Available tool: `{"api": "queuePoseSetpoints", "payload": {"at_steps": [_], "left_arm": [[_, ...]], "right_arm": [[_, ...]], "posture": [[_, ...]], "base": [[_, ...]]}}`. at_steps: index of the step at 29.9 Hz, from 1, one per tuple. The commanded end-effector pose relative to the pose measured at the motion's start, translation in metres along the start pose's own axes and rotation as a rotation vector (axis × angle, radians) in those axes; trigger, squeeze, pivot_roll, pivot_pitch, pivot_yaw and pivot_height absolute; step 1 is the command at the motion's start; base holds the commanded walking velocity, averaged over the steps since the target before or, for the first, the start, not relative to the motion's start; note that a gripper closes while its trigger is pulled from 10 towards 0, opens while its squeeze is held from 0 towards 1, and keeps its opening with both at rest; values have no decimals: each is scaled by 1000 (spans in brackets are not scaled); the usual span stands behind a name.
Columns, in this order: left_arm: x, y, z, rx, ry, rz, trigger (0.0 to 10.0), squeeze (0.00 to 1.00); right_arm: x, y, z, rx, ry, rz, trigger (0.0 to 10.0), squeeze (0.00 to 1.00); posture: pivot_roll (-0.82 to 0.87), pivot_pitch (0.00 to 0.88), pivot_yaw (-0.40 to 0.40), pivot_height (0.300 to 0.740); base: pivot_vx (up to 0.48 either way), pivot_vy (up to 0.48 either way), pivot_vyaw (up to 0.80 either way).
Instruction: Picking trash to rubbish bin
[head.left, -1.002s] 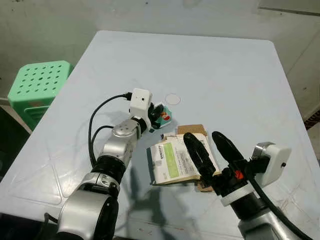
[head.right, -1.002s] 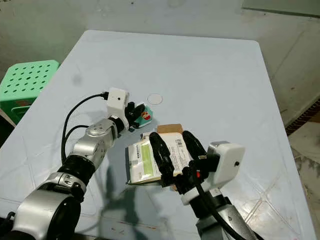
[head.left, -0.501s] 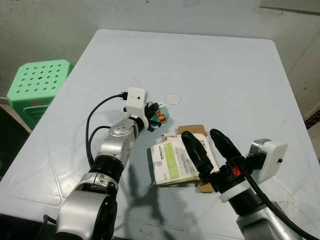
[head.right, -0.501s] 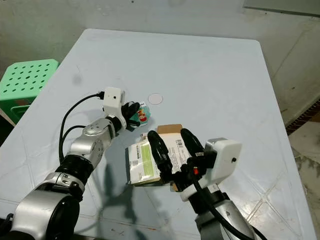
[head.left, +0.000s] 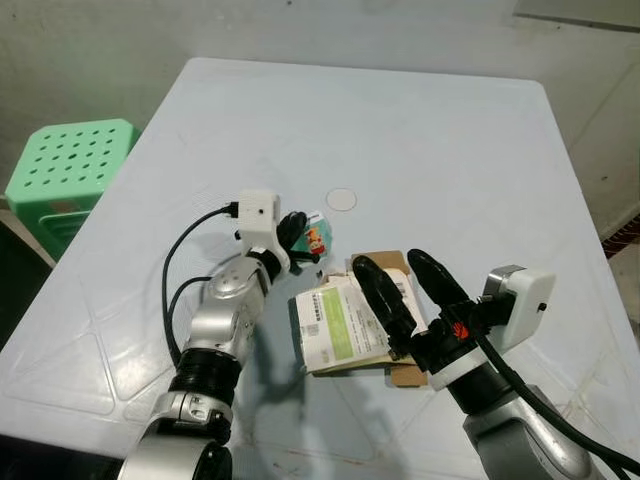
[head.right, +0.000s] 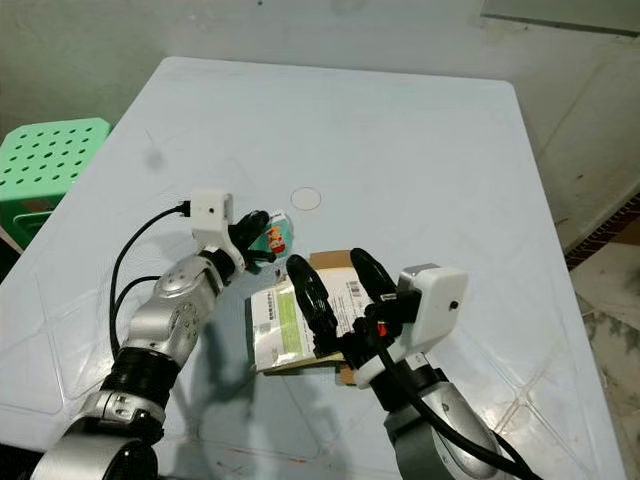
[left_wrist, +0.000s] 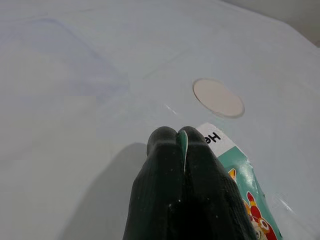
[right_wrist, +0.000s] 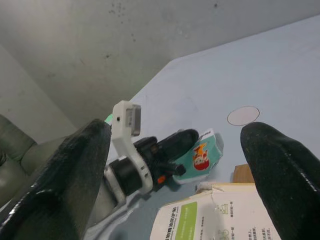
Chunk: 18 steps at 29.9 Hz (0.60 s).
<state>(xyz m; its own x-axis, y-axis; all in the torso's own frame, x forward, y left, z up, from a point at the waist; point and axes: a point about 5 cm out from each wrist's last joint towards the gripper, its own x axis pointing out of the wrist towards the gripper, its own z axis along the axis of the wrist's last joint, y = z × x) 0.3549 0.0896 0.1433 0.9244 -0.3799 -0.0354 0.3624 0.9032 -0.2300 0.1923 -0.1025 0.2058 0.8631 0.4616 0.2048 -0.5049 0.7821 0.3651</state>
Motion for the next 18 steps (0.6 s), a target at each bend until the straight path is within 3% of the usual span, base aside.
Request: {"api": "queuePoseSetpoints", "payload": {"at_steps": [1,6,7,8,9,11,15,18], "left_arm": [[-3,-4,2,-2,-8,-6,0,0],[-14,-9,15,4,-76,-14,0,0],[-16,-10,19,9,-88,-22,1137,0],[-17,-11,22,11,-94,-26,1137,0],[-19,-11,33,43,-115,-12,10000,0],[-19,-11,36,50,-124,-4,10000,0],[-22,-4,65,115,-193,50,10000,0],[-26,-7,68,125,-192,29,10000,0]], "right_arm": [[0,-1,0,8,-2,10,10000,0],[3,-3,-2,4,1,24,10000,0],[4,-3,-2,5,1,28,10000,0],[4,-3,-3,5,1,30,10000,0],[6,-4,-4,5,2,36,10000,0],[6,-4,-4,5,3,37,10000,0],[9,-4,-6,6,8,53,10000,0],[10,-5,-8,9,11,57,10000,0]], "posture": [[-157,166,-16,740],[-140,156,-23,740],[-136,154,-24,740],[-133,153,-25,740],[-120,148,-31,740],[-120,148,-31,740],[-105,145,-40,740],[-102,143,-40,740]], "base": [[0,0,0],[0,0,0],[0,0,0],[0,0,0],[0,0,0],[0,0,0],[0,0,0],[0,0,0]]}}
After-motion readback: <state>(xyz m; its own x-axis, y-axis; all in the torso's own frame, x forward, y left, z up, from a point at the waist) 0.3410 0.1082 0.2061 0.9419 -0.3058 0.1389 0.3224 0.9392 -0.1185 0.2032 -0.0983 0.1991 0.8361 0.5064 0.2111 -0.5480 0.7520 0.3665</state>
